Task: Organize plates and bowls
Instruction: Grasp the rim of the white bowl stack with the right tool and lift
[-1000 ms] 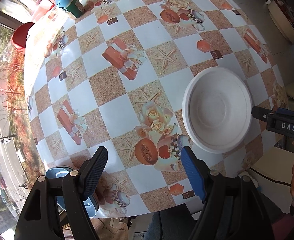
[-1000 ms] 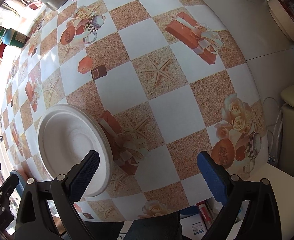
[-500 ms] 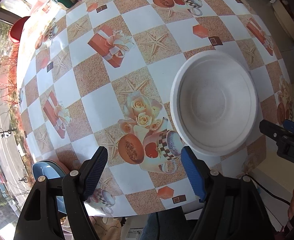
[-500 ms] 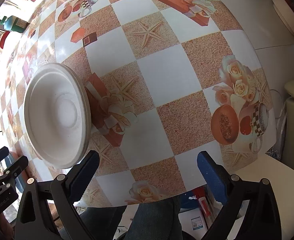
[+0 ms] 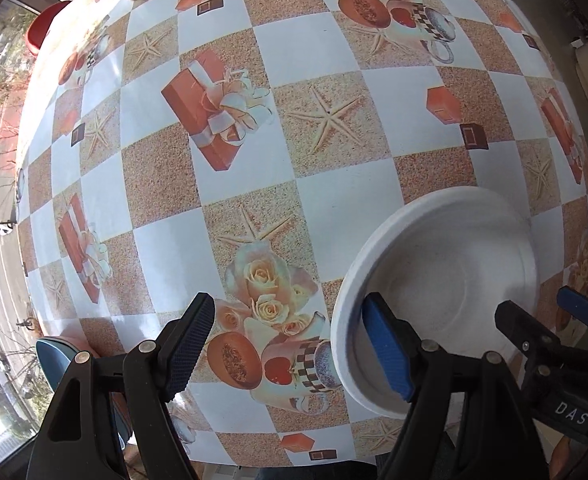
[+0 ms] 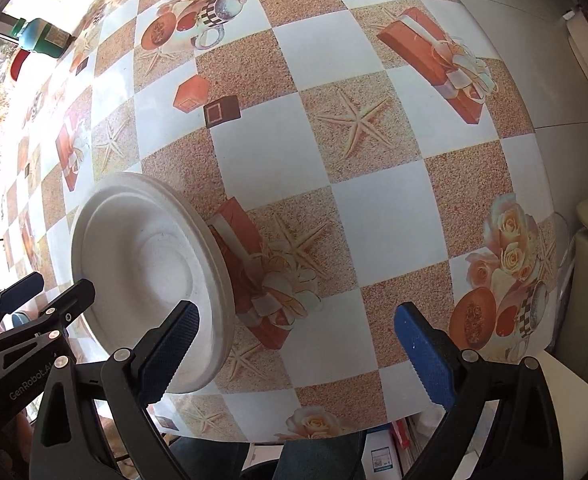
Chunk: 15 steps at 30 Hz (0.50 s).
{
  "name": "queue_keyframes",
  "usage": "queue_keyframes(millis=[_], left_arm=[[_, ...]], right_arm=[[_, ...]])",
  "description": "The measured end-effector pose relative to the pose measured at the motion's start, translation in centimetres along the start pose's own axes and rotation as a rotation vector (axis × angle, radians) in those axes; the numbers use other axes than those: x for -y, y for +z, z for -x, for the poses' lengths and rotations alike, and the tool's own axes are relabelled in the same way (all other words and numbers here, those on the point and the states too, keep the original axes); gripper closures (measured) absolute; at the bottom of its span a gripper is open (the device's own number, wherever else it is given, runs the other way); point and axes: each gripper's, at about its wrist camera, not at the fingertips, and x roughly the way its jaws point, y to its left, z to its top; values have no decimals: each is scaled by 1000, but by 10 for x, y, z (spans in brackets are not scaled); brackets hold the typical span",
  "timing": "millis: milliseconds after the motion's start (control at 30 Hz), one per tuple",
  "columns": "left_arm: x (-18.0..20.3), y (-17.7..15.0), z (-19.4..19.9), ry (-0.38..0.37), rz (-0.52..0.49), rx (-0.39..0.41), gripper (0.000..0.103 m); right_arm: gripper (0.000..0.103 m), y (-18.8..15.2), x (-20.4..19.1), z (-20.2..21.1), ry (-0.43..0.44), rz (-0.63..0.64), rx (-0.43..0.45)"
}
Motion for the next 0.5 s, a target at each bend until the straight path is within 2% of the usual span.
queue_keyframes(millis=[167, 300, 400, 500], left_arm=[[9, 9, -17, -14, -11, -18, 23], [11, 10, -21, -31, -5, -8, 19], [8, 7, -23, -47, -6, -14, 18], [0, -2, -29, -43, -24, -24, 18]], right_arm=[[4, 16, -4, -15, -2, 22, -37], [4, 27, -10, -29, -7, 47, -64], [3, 29, -9, -35, 11, 46, -62], [3, 28, -12, -34, -7, 67, -53]])
